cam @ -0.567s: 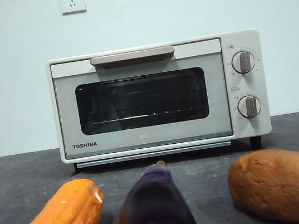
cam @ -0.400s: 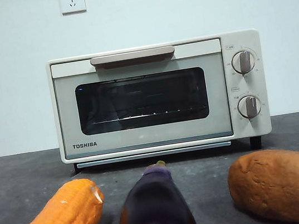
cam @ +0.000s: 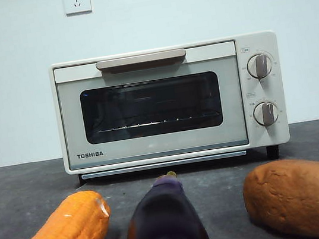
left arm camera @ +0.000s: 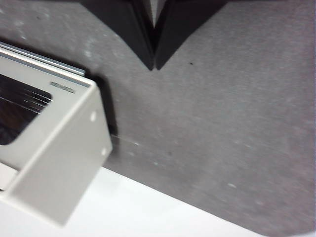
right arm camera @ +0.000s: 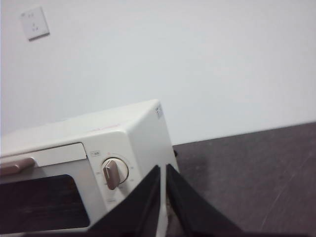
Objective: Take the eggplant from the table,put the eggplant in the oven
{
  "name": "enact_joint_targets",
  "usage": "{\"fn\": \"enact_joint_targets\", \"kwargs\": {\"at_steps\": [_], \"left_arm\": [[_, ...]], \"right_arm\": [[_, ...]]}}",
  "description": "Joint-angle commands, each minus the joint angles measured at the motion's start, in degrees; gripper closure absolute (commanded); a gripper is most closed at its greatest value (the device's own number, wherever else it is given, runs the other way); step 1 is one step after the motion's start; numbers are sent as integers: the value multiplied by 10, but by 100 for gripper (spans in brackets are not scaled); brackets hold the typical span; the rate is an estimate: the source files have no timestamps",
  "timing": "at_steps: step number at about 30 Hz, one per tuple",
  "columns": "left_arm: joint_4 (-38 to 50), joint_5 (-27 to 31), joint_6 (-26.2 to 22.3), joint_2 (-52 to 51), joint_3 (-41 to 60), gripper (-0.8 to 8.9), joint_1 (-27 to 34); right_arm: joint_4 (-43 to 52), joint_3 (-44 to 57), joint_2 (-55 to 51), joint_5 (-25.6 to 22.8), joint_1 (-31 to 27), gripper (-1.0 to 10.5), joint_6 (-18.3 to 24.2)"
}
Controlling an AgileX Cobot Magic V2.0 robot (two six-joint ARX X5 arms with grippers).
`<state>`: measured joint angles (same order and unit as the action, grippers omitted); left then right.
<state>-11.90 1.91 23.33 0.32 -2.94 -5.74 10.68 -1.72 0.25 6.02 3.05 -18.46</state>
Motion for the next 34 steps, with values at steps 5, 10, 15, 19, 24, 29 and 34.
{"fn": "enact_joint_targets", "kwargs": {"at_steps": [5,10,15,19,24,29,34], "left_arm": [[-44,-6,5,34,-85,807,0],[-68,-8,2,101,-153,807,0],[-72,-44,-2,191,-223,807,0],[-82,-83,-21,269,-280,807,0],[-102,-124,-51,365,-348,807,0],[-128,-162,-69,439,-400,807,-7],[-127,-200,-77,489,-430,807,-24]], "right_arm": [[-101,-68,4,-10,2,942,-49],[-180,-135,35,-15,2,942,-47],[-239,-211,94,-12,2,942,-47],[-310,-281,160,14,2,942,-31],[-424,-381,260,61,2,941,12],[-561,-478,354,145,2,811,31],[-678,-550,450,193,2,604,63]]}}
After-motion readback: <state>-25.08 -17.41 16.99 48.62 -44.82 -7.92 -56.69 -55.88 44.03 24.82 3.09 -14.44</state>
